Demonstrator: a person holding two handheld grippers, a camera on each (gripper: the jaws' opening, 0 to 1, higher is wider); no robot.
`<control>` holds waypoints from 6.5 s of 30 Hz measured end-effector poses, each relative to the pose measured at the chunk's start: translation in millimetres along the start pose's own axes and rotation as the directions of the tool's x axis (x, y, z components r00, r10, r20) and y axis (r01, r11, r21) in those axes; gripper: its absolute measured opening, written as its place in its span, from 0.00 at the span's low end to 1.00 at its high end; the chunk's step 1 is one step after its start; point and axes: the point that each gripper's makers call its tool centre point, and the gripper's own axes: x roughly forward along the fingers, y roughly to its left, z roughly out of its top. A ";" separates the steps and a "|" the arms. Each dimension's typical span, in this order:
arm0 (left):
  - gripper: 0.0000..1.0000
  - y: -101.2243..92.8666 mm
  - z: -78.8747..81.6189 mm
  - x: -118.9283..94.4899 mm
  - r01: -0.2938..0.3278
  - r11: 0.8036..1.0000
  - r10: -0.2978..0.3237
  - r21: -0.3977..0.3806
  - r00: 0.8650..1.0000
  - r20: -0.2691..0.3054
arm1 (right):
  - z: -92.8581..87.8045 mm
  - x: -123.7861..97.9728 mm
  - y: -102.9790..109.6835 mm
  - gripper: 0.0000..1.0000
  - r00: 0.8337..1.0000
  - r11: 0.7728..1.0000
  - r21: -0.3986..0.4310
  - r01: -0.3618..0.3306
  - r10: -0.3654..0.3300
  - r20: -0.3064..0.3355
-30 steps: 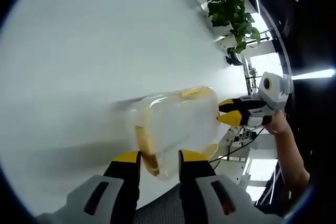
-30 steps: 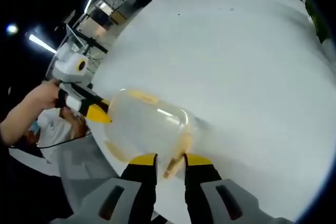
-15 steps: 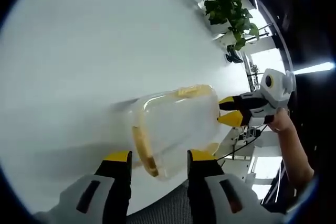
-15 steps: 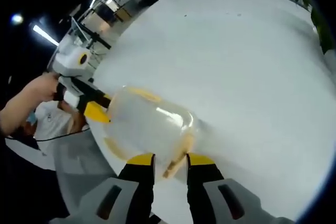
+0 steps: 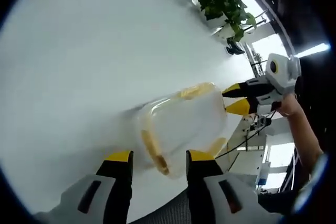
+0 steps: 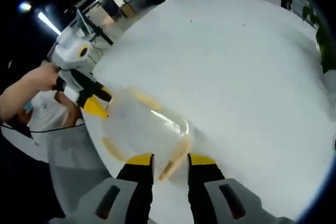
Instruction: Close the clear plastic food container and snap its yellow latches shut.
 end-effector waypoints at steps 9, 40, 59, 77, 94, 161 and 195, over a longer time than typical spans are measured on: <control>0.41 -3.5 11.0 -7.2 -0.076 0.974 0.074 0.214 0.997 0.018 | 9.8 -1.3 3.6 0.25 1.000 0.997 -0.079 0.007 -0.008 -0.001; 0.40 -40.6 29.6 -4.8 -0.138 0.774 0.122 0.618 0.990 0.068 | 28.1 10.4 35.0 0.25 0.999 0.953 -0.298 -0.044 0.042 -0.013; 0.37 -64.8 23.7 10.0 -0.092 0.646 0.103 0.758 0.994 0.033 | 29.5 19.7 47.8 0.24 0.998 0.933 -0.353 -0.068 0.062 -0.029; 0.36 -67.6 19.7 17.0 -0.078 0.575 0.108 0.814 0.994 0.019 | 20.0 25.4 56.8 0.28 0.994 0.869 -0.485 -0.101 0.065 -0.090; 0.37 -69.3 8.4 28.1 -0.075 0.517 0.144 0.853 0.990 0.000 | 30.7 32.3 63.1 0.37 0.996 0.817 -0.570 -0.084 0.070 -0.046; 0.53 -66.3 0.8 37.8 -0.230 0.315 0.292 0.921 0.947 0.137 | 41.6 58.0 34.6 0.44 0.909 0.778 -0.508 -0.369 0.188 -0.373; 0.49 -62.0 3.6 43.1 -0.325 0.232 0.346 0.917 0.909 0.234 | 37.0 58.6 36.4 0.39 0.885 0.769 -0.493 -0.407 0.198 -0.421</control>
